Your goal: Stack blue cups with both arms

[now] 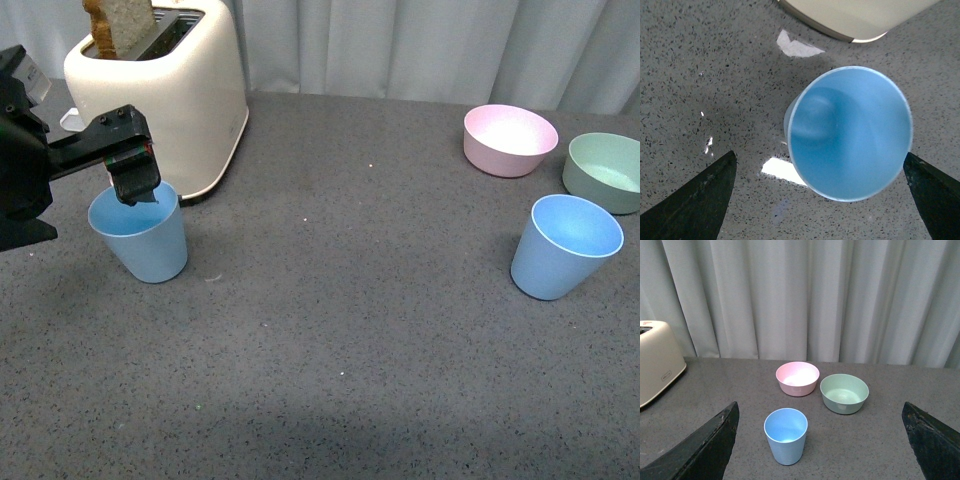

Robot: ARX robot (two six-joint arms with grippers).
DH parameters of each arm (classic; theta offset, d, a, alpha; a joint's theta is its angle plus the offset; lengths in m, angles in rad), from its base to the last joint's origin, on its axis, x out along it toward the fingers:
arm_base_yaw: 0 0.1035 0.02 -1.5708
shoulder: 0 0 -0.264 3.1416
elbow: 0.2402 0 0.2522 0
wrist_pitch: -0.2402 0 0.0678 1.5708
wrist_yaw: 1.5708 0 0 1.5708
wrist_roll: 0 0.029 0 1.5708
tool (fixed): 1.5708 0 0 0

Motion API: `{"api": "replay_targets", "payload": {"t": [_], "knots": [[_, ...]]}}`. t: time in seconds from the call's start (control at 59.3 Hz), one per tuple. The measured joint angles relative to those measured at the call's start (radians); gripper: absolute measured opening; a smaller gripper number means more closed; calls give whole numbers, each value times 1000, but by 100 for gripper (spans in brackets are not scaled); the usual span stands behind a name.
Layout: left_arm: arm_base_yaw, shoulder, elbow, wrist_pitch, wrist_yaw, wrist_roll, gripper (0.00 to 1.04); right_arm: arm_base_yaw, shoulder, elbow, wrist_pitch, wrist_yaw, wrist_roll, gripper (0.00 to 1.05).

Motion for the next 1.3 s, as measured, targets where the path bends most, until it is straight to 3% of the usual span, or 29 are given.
{"api": "replay_targets", "payload": {"t": [0.152,0.405,0.742,0.894,1.063,1.299], "knots": [[20,74,36,-2,1,-3,97,0,0,0,0,0,0,95],[27,112,71,-48,23,-7,52,0,0,0,0,0,0,95],[22,111,73,-69,27,-34,3,0,0,0,0,0,0,95],[-19,99,82,-97,19,-37,4,0,0,0,0,0,0,95],[-167,136,206,-144,-13,-66,4,0,0,0,0,0,0,95],[-284,245,361,-228,-39,-92,4,0,0,0,0,0,0,95]]}}
